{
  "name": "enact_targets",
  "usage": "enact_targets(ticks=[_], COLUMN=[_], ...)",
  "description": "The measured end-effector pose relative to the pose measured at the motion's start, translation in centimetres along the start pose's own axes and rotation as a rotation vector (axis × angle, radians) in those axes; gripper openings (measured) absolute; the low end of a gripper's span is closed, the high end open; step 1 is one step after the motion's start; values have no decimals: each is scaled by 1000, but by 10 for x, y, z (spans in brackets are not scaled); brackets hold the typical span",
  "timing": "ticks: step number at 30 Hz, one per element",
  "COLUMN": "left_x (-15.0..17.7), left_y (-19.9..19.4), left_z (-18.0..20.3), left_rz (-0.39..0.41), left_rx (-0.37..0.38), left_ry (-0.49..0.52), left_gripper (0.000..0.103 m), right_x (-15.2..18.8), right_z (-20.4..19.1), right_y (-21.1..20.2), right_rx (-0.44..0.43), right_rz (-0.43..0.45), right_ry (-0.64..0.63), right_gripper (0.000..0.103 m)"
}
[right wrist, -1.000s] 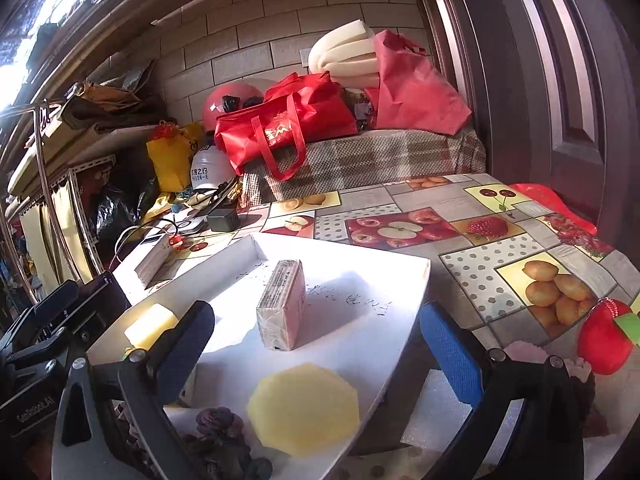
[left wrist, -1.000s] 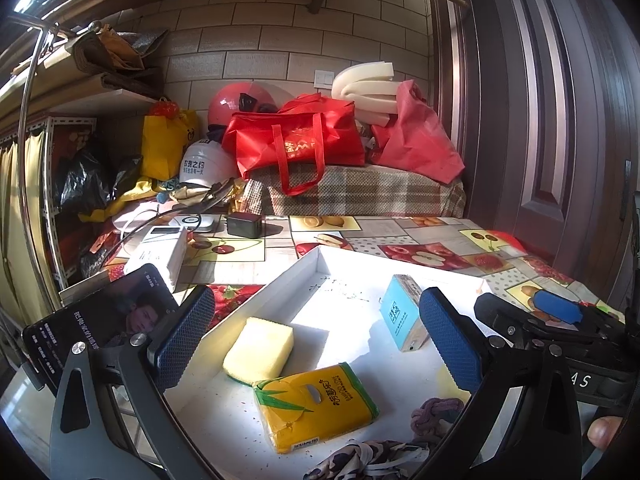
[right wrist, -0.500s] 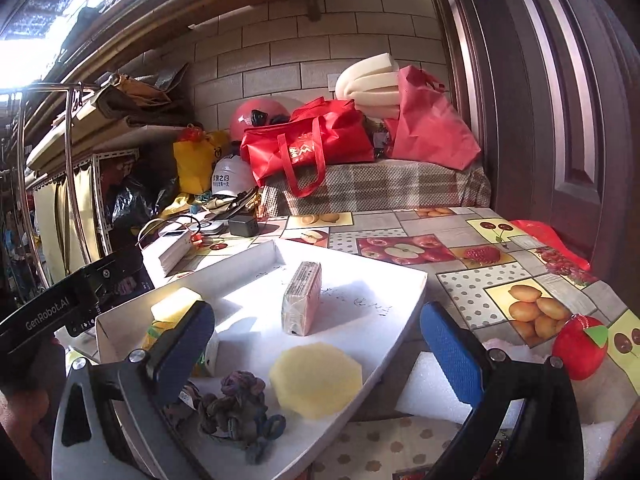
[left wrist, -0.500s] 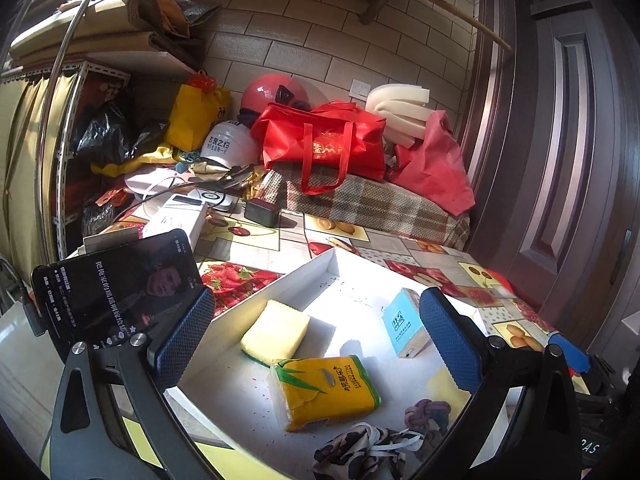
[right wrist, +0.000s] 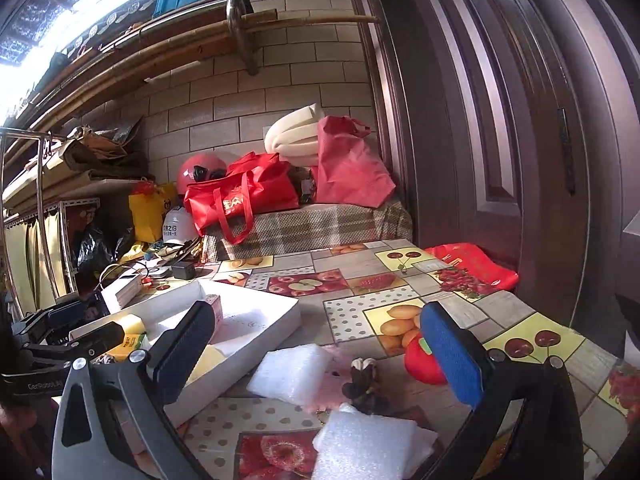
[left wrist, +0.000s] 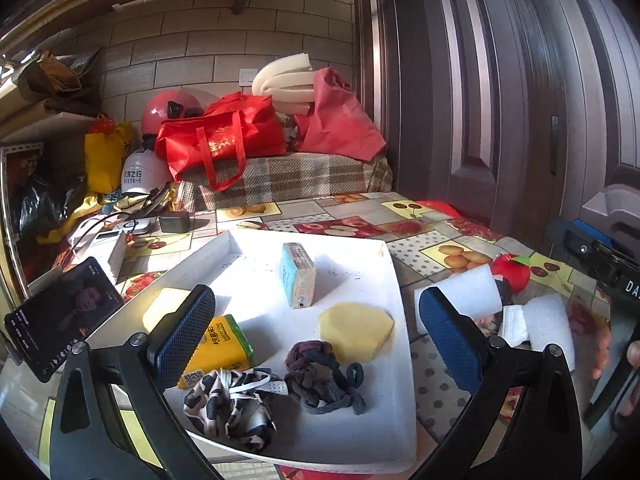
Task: Organize soft objects
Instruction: 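Grasp the white foam block with the left gripper while the right grasps the red apple plush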
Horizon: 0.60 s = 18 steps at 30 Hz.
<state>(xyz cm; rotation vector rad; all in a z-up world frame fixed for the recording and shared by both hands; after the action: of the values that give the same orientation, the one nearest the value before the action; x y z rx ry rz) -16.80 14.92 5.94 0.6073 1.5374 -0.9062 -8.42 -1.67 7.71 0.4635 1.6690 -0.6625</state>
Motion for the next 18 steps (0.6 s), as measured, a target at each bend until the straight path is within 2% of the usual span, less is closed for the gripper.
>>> enact_targets(ticks=[2,5,7,9,11,14,16,18], left_x=[1,4,6,8,9,14,18,22], left_y=[1,9,15,19,23,35,43,51], left_z=[22,56,80,106,131,164,180,189], left_rz=[-25,-99,-155,-196,-237,-315,-358,-392], left_rx=[64,158,214,249,270,271,273,280], left_ry=[10,7,7,20,46,107,150,171], left_gripper=[103,103,103,103,103,103,102,97], right_x=[-3,-2,0,3,6,6,7,7], right_z=[40,95,124,142,146,134,127,122], right_y=[5,19,25,27,29,37,43,47], right_rx=[86,176,245,278,282,284,256,222], right_rz=[-13,-77,-108,-118,-138,-172,-199,-216], right_ry=[41,100,146,207,232,176,129,101], right_gripper=[103,103,103,103,103,103,103,103])
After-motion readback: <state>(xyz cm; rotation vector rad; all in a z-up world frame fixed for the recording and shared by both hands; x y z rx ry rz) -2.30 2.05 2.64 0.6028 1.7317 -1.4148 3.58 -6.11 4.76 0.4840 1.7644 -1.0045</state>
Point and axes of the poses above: each gripper's, at about its wrist camera, not at the fingertips, and y roughly the way its jaws point, z to its right, x to its underside, the point moved 1 cm from there along y, roughly the way its jaws point, and after that the axes turned 5 degrees about z, right-handed, at the moved point
